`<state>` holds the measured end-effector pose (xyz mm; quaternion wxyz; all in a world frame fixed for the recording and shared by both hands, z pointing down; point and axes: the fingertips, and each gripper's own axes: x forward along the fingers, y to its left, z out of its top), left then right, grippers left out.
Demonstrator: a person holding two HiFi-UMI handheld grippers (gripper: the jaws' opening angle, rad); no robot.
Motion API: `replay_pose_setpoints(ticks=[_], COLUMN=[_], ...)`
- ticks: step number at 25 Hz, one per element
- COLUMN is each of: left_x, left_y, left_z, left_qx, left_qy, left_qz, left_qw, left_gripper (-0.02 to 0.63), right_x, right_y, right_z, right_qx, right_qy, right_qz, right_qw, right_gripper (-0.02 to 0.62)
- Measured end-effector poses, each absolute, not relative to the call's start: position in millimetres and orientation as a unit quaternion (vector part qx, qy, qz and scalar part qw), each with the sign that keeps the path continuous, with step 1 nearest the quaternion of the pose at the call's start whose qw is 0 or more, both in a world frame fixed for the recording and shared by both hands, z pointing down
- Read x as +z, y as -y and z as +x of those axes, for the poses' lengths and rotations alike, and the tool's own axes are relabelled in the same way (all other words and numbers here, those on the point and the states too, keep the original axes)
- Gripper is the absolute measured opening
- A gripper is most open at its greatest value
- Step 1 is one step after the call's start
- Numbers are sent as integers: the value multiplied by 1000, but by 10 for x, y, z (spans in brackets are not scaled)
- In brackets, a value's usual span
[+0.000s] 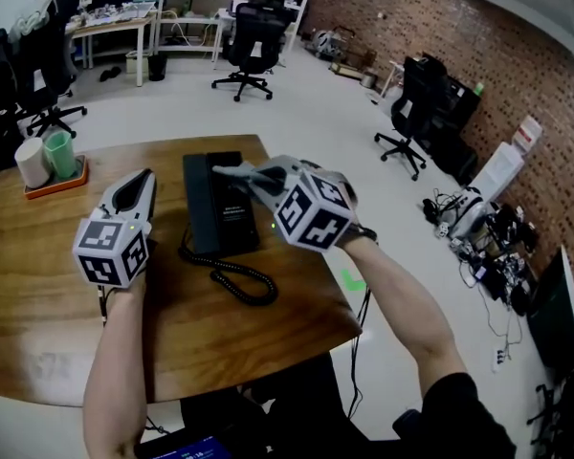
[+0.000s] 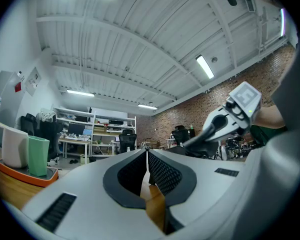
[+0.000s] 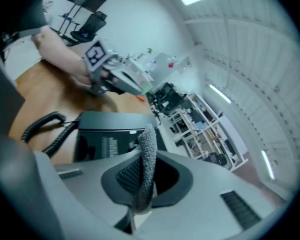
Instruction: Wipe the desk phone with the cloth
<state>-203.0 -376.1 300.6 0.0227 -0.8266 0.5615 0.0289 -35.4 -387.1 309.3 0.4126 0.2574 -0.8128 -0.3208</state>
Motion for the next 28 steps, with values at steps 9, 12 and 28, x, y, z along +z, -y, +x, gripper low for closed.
replay_pose_setpoints(ticks=[9, 12, 28], left_x=[3023, 2985, 3276], left_y=[3739, 3749, 3749], left_z=[-2005, -2013, -1995], left_qx=[31, 30, -3], left_qy=[-563, -562, -532], left_qz=[-826, -826, -846], left_qw=[20, 23, -27], left_gripper=[0, 0, 0], right_x=[3097, 3176, 3896], right_y=[4656, 4401, 2809], right_z=[-632, -614, -195], right_qx=[-301, -314, -280], right_qy=[799, 796, 829], right_qz=[313, 277, 163], right_qw=[417, 437, 456], right_gripper=[25, 25, 25])
